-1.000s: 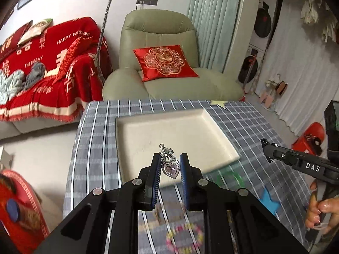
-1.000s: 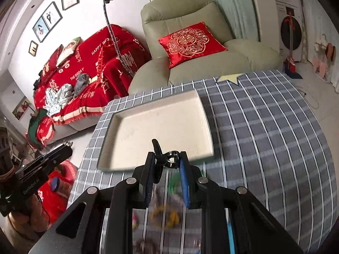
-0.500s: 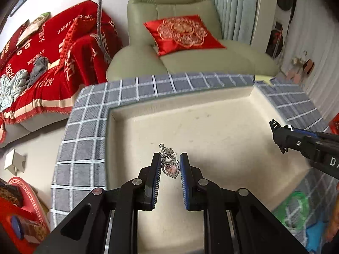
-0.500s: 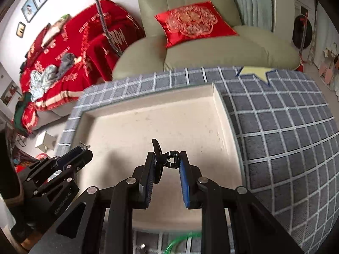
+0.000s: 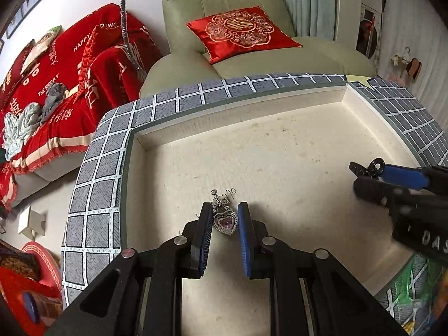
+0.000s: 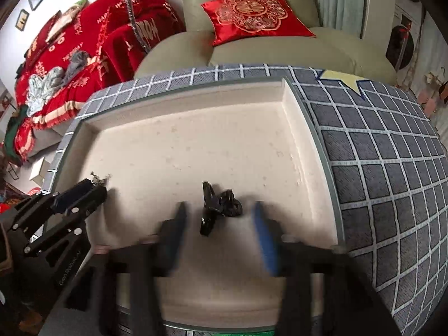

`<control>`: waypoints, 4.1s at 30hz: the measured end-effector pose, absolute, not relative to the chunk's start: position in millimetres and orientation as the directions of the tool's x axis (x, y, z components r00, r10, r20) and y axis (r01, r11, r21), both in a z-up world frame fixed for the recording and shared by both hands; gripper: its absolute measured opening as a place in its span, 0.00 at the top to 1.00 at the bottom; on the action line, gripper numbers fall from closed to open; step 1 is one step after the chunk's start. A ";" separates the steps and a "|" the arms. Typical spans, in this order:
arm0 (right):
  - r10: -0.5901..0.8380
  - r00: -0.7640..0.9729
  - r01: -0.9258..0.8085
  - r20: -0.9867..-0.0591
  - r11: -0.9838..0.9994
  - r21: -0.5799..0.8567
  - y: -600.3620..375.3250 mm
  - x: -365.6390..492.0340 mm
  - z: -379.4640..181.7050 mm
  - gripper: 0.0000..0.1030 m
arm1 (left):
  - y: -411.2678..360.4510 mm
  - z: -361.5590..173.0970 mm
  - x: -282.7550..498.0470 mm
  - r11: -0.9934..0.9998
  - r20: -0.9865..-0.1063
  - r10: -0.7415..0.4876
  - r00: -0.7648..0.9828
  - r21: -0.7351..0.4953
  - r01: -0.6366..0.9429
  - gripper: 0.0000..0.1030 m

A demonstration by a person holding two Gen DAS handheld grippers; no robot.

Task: Organize jewelry
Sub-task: 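Carry both items into the white tray and open both tools to release them, then move the left tool to the beaded bracelet while the right tool approaches the second heart pendant, then close the left tool on the beaded bracelet while the right tool grips the heart pendant, then carry both items into the white tray and open both tools to release them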

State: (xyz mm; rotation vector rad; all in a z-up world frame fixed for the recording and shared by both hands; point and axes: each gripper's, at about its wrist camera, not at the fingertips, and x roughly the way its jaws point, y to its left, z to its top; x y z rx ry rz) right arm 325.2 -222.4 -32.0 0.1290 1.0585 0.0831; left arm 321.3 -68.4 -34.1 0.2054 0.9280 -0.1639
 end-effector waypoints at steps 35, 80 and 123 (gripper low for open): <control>0.235 0.651 0.075 -0.722 0.926 0.369 -277.3 129.6 56.6 0.00 | -36.3 25.1 169.3 0.956 -0.755 -0.167 0.634 0.032 0.290 0.00; -0.029 0.500 0.041 -0.866 0.999 -0.010 -252.7 72.6 -35.9 0.29 | -40.6 -46.3 127.6 0.973 -0.843 -0.138 0.520 -0.017 0.232 0.06; 0.120 0.602 0.032 -0.789 0.984 0.174 -262.9 67.4 30.0 0.84 | -11.6 28.1 116.9 0.927 -0.732 -0.364 0.576 -0.223 0.302 0.75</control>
